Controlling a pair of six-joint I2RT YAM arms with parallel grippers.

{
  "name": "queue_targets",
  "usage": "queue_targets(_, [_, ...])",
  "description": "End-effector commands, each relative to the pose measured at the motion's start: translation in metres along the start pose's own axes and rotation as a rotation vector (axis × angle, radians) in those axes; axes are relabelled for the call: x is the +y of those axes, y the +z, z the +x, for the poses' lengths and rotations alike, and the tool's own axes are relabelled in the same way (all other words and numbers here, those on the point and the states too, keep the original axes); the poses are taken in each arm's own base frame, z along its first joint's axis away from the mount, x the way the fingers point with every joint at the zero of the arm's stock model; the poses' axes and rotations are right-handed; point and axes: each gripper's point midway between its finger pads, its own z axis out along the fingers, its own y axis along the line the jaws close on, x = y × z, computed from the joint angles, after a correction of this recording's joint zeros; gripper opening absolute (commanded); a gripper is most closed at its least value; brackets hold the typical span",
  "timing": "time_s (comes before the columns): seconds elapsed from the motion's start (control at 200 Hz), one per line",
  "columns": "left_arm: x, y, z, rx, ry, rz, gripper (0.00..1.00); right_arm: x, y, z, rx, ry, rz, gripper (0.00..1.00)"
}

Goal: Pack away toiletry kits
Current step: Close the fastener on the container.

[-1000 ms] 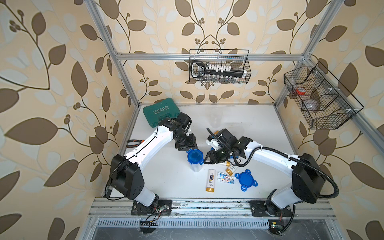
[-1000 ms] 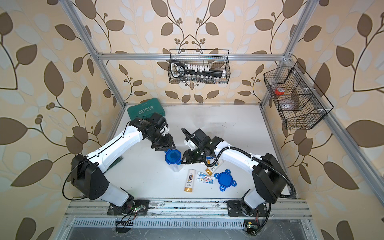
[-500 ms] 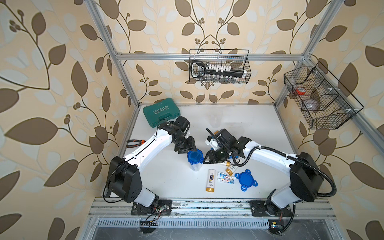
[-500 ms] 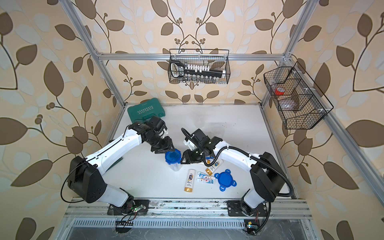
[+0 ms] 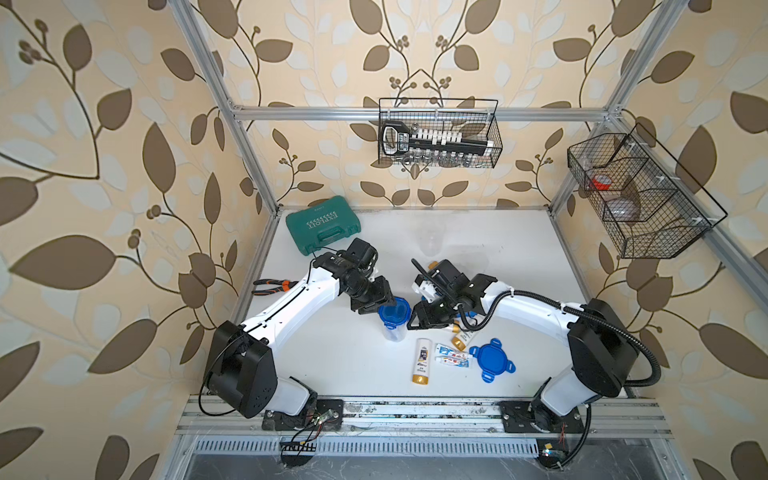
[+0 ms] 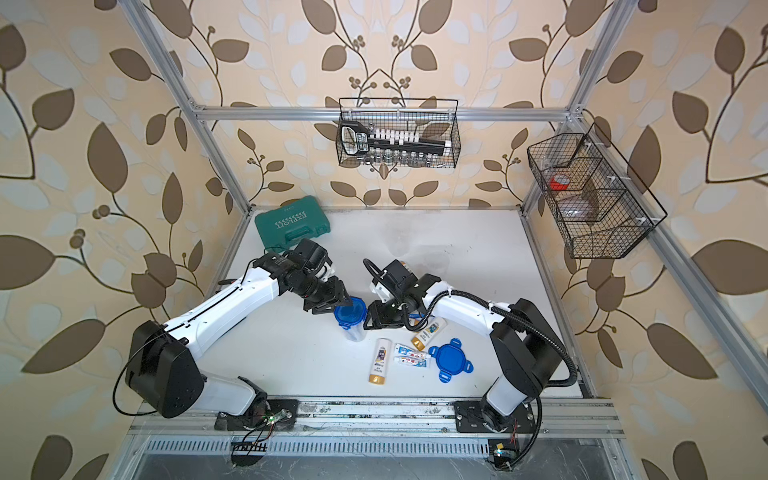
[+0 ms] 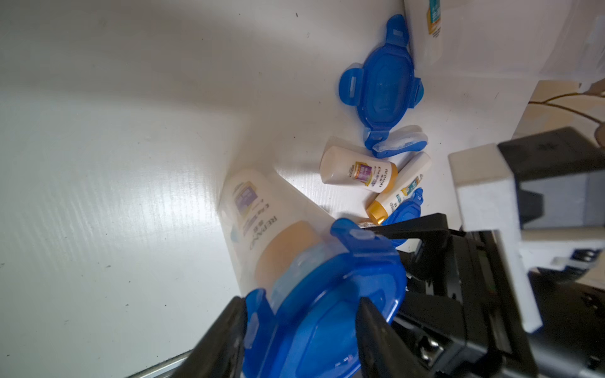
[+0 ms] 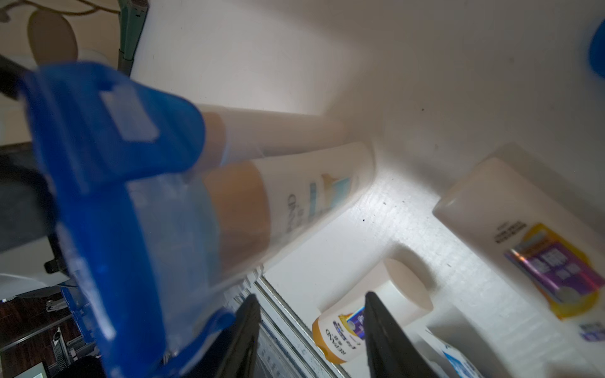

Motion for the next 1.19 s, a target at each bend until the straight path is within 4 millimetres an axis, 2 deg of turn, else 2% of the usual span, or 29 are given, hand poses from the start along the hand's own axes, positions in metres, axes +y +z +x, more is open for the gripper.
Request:
queue_targets(0.0, [-0.029,-0.003,0.019,0.07,0.022,0.125,0.54,0.02,-0.004,-0.026,-0.099,-0.048,-0.061,0.51])
queue_targets(0.3, [-0.026,-0.004,0.018,0.059,0.023,0.104,0.58,0.012,-0.005,-0.014,-0.088,-0.034,-0.055,0.51])
queue_targets(0.605, [-0.027,-0.008,0.016,0.046,0.022,0.096,0.59,0.01,-0.009,-0.011,-0.089,-0.035,-0.049,0.51])
queue_targets(0.77, [-0.024,-0.016,0.012,0.018,0.042,0.051,0.67,0.01,-0.014,-0.009,-0.09,-0.046,-0.036,0.51])
queue_targets(0.935, [-0.013,-0.022,0.009,-0.004,0.058,-0.028,0.83,0.008,-0.022,-0.007,-0.096,-0.047,-0.017,0.52])
queue_targets(1.075, [-0.005,-0.035,0.002,-0.046,0.076,-0.124,0.98,0.005,-0.029,-0.003,-0.095,-0.041,-0.009,0.54])
queue_targets(1.19, [0.0,-0.05,-0.001,-0.078,0.127,-0.255,0.99,0.001,-0.04,0.007,-0.104,-0.03,-0.001,0.58])
